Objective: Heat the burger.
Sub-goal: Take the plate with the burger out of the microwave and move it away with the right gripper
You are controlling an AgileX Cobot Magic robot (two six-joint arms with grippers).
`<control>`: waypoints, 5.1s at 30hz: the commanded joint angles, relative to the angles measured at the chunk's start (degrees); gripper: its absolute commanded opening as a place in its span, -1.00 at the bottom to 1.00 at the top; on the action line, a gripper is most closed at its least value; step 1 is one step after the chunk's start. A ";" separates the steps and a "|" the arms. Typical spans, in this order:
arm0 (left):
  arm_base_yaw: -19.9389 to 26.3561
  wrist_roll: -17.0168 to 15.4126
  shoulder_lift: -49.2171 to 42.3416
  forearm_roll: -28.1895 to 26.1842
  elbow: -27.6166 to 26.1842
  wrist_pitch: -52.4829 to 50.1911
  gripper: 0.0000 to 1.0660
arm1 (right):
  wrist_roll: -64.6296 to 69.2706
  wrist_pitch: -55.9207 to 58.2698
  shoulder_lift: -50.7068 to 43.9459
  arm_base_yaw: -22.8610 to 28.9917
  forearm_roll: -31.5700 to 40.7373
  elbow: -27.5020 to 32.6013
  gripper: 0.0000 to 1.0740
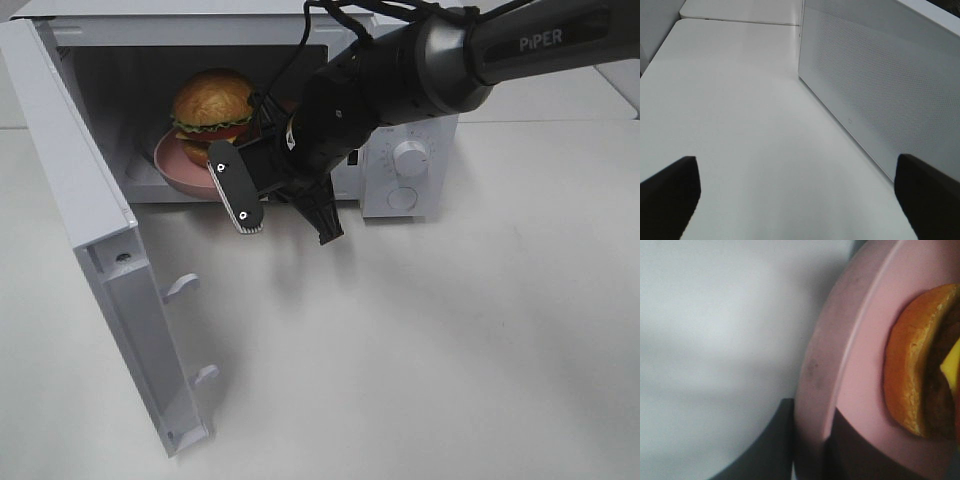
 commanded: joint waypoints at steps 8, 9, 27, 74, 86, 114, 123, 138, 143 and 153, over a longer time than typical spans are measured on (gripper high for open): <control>0.11 0.00 -0.40 -0.40 0.17 -0.57 0.83 | -0.69 -8.54 -7.10 1.26 -2.29 8.14 -1.00; 0.11 0.00 -0.40 -0.40 0.17 -0.57 0.83 | -0.69 -8.54 -7.10 1.26 -2.29 8.14 -1.00; 0.11 0.00 -0.40 -0.40 0.17 -0.57 0.83 | 0.34 -13.64 -18.28 2.29 -4.98 23.20 -1.00; 0.11 0.00 -0.40 -0.40 0.17 -0.57 0.83 | 5.50 0.11 -57.87 2.29 -4.98 49.73 -1.00; 0.11 0.00 -0.40 -0.40 0.17 -0.57 0.83 | 10.71 6.76 -67.21 2.29 -5.21 53.86 -1.00; 0.11 0.00 -0.40 -0.40 0.17 -0.57 0.83 | 62.05 30.31 -70.87 2.29 -31.05 53.86 -1.00; 0.11 0.00 -0.40 -0.40 0.17 -0.57 0.83 | 74.94 36.55 -69.56 2.29 -34.49 53.86 -1.00; 0.11 0.00 -0.40 -0.40 0.17 -0.57 0.83 | 102.44 43.03 -56.95 2.29 -36.15 53.69 -1.00; 0.11 0.00 -0.40 -0.40 0.17 -0.57 0.83 | 110.18 44.58 -53.06 2.29 -36.10 53.69 -1.00; 0.11 0.00 -0.40 -0.40 0.17 -0.57 0.83 | 123.42 44.63 -46.07 2.29 -36.10 53.69 -1.00</control>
